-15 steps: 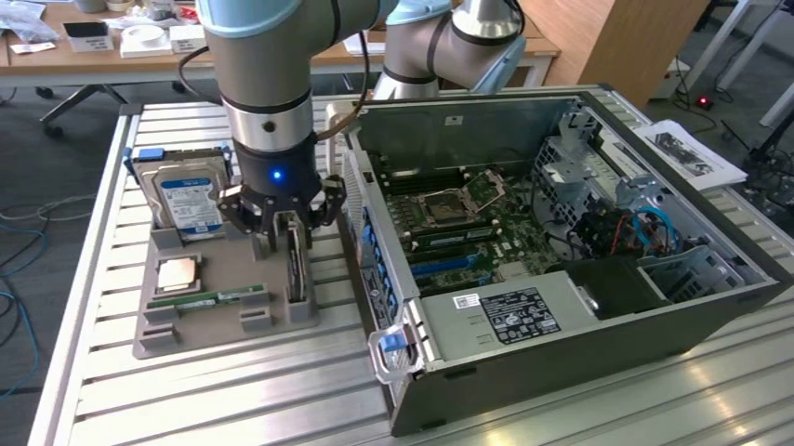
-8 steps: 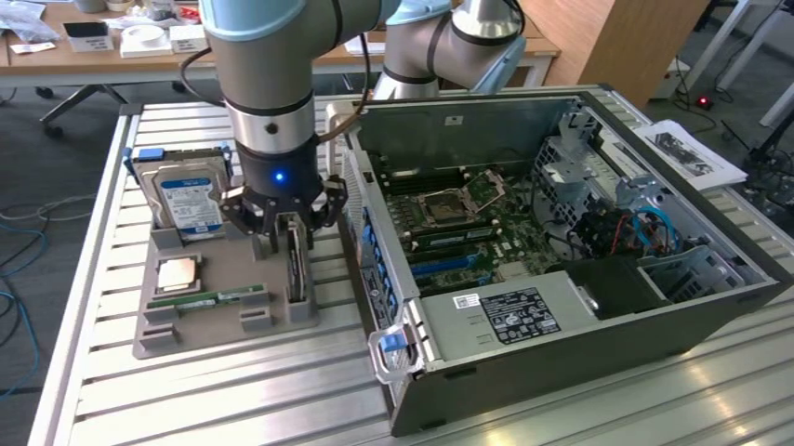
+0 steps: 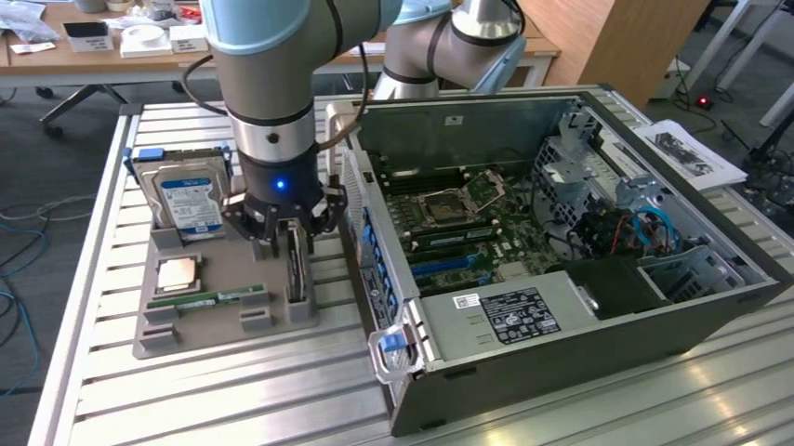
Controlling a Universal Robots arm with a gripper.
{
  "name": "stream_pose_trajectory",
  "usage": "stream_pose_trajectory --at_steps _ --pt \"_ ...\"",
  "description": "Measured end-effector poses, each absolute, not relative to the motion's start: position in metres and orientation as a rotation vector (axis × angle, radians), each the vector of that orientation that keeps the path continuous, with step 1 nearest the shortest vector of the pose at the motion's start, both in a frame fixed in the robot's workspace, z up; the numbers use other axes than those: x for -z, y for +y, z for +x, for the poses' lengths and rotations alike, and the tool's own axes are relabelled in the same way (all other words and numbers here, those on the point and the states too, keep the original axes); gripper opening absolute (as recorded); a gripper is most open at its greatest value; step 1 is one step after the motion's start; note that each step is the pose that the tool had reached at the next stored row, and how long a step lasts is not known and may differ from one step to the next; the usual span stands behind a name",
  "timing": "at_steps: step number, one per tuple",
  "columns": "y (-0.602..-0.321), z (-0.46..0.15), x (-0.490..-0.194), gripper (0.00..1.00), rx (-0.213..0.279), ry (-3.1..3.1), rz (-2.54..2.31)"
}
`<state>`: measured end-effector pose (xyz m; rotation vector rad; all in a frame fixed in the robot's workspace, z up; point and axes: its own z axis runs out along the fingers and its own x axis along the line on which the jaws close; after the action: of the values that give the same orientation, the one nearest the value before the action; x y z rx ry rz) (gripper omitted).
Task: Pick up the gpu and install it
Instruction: 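Pick up the gpu and move the gpu toward the slot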
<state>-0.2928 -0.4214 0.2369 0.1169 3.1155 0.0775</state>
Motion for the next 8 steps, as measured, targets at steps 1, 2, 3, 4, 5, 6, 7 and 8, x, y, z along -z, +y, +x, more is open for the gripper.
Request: stream_pose_trajectory --at_steps 1,2,3,4,5,6,7,8 --pt "-0.4213 -0.2928 -0.2359 0.49 -0.077 3.116 0.117" --pt "-0.4213 -0.2928 -0.2349 0.49 -0.078 3.115 0.117" --pt "-0.4213 -0.2928 -0.2344 0.49 -0.077 3.115 0.117" --pt "-0.4214 -0.2928 -0.2343 0.49 -0.077 3.116 0.117" --pt "-0.4214 -0.2928 -0.2343 0.49 -0.077 3.116 0.117" --pt "-0.4214 -0.2928 -0.2343 0.49 -0.077 3.116 0.117" --pt "-0.4214 -0.2928 -0.2341 0.49 -0.077 3.116 0.117" --pt "-0.4213 -0.2927 -0.2335 0.49 -0.078 3.115 0.117"
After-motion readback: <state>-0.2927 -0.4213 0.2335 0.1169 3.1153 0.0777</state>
